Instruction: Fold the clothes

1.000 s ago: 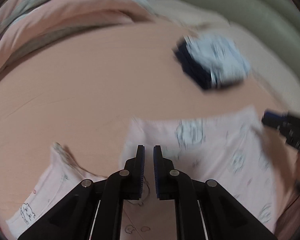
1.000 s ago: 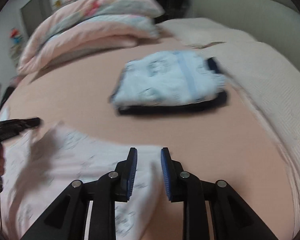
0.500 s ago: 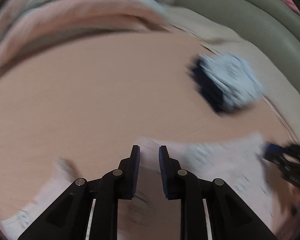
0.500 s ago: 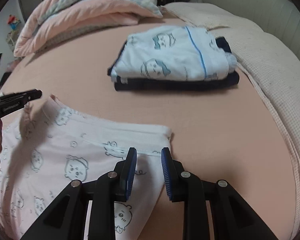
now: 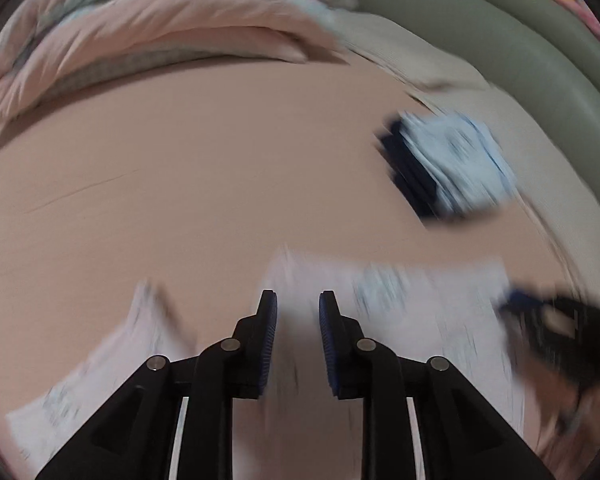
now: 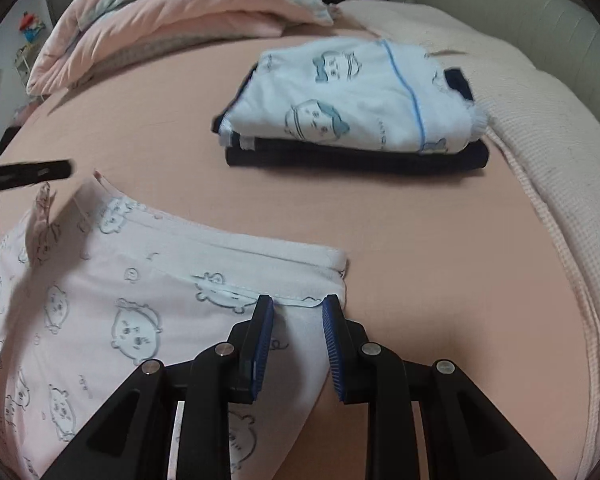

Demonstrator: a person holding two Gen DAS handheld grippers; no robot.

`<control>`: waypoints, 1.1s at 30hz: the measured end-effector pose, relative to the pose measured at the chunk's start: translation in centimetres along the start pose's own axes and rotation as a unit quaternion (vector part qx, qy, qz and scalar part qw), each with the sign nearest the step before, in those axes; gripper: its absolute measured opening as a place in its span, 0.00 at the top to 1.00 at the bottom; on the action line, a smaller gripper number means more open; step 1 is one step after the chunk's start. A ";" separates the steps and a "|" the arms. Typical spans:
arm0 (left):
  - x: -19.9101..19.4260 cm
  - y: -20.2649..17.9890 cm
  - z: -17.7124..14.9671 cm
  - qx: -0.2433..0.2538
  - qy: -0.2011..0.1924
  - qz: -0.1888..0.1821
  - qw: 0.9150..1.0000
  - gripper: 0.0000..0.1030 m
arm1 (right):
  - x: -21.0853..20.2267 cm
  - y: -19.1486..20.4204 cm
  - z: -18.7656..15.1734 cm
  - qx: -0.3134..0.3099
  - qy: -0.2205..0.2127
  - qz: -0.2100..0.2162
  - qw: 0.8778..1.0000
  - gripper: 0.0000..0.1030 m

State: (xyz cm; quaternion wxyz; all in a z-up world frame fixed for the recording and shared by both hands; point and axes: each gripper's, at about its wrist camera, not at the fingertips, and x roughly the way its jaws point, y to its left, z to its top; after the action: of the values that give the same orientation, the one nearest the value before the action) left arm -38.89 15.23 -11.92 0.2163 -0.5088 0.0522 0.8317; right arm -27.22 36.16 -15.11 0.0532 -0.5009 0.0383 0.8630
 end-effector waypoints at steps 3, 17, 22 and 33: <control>-2.7 -0.7 -5.5 0.008 0.054 -0.005 0.999 0.81 | -3.5 2.4 -1.9 -0.023 -0.006 0.067 0.997 0.75; -9.0 -1.4 -25.5 -0.051 0.099 0.013 0.994 0.80 | -7.4 17.4 -16.6 -0.169 0.080 0.090 0.978 0.69; -13.3 -2.0 -26.7 -0.063 -0.003 -0.006 0.998 0.80 | -9.2 14.8 -19.1 -0.148 0.085 0.069 0.983 0.69; -11.5 -0.3 -28.7 -0.157 0.018 -0.025 0.987 0.80 | -11.9 9.4 -20.7 -0.017 0.064 0.042 0.997 0.60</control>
State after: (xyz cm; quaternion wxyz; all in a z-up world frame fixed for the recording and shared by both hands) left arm -10.65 3.16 -15.56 0.1539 -0.5520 -0.0877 0.8148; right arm -4.71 23.78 -14.89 0.0058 -0.5536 0.0476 0.8314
